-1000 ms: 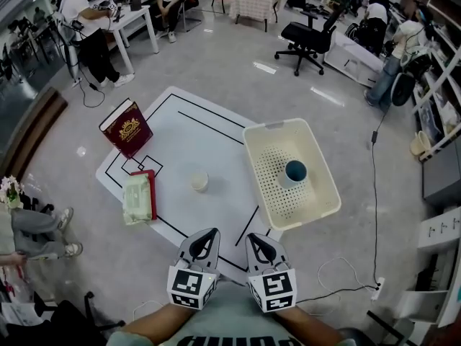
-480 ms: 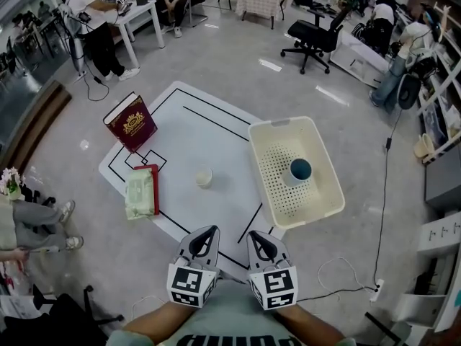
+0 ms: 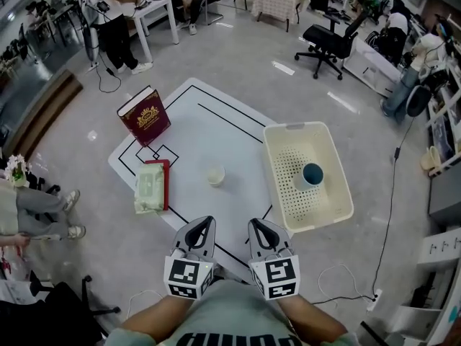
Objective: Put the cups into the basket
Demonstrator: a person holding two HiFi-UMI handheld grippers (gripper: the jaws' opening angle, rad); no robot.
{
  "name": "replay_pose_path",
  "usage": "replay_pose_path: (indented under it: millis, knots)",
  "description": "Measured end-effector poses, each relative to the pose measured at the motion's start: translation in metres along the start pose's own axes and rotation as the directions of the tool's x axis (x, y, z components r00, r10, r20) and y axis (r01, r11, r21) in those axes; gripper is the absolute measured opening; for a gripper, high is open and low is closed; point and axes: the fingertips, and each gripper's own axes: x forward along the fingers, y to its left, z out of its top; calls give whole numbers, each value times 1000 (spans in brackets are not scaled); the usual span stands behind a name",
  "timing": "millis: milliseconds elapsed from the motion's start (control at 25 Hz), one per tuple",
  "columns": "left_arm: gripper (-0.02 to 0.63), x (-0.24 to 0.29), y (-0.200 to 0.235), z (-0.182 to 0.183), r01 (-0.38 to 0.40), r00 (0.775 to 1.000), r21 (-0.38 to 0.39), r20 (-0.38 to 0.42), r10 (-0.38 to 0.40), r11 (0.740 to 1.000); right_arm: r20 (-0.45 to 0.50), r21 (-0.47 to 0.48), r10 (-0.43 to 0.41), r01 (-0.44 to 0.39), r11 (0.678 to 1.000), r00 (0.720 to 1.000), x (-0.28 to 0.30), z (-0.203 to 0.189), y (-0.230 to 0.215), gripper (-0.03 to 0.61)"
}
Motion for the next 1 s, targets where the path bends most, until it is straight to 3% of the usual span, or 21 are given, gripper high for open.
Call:
replay_pose_path:
  millis: [480,600,1000]
  knots:
    - [5,1,55,5,-121,993,-19,6,121,992,-21,-101,109,-110,989,994,66,22,24,31]
    - [5,6,68,6,-145,989,-19,10,145,989,-52,-108,131,-136,985,990,83,18,28,157]
    - [5,30,111,6,-199,980,-20,-6,199,980,-137,-113,165,-181,977,977,136,12,36,298]
